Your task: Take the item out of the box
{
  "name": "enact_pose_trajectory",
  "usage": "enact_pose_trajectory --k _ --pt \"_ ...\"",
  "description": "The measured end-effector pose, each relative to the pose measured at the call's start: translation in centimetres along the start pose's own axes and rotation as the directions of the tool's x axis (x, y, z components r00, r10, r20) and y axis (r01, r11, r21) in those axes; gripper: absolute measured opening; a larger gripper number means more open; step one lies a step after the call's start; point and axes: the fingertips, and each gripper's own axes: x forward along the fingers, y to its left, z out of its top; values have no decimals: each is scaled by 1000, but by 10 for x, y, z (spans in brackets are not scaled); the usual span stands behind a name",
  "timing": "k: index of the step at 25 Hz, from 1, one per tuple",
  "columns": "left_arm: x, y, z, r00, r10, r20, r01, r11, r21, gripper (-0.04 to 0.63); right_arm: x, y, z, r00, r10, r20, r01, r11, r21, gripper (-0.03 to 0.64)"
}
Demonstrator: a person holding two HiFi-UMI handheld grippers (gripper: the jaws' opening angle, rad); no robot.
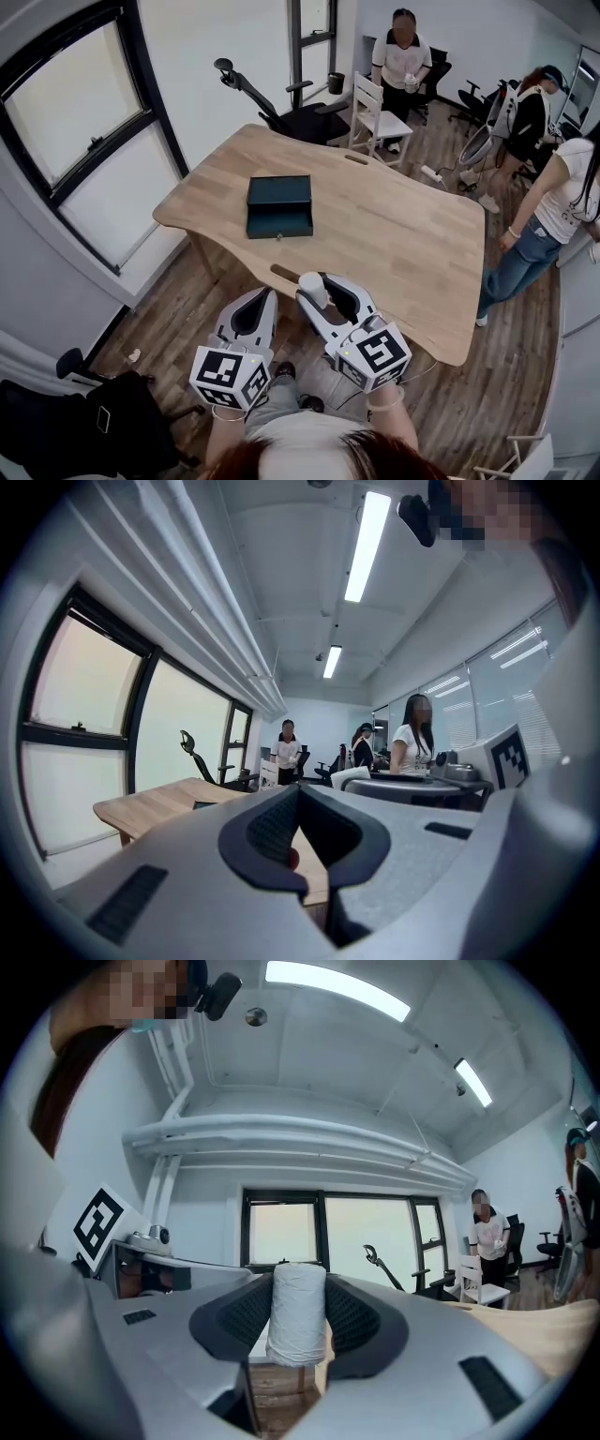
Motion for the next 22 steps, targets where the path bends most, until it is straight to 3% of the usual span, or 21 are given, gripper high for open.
enact_pose_trajectory --k 22 --pt "-8 -23 2 1000 -12 10 12 1000 19 8 -26 2 1 1000 -14 8 14 1000 -12 190"
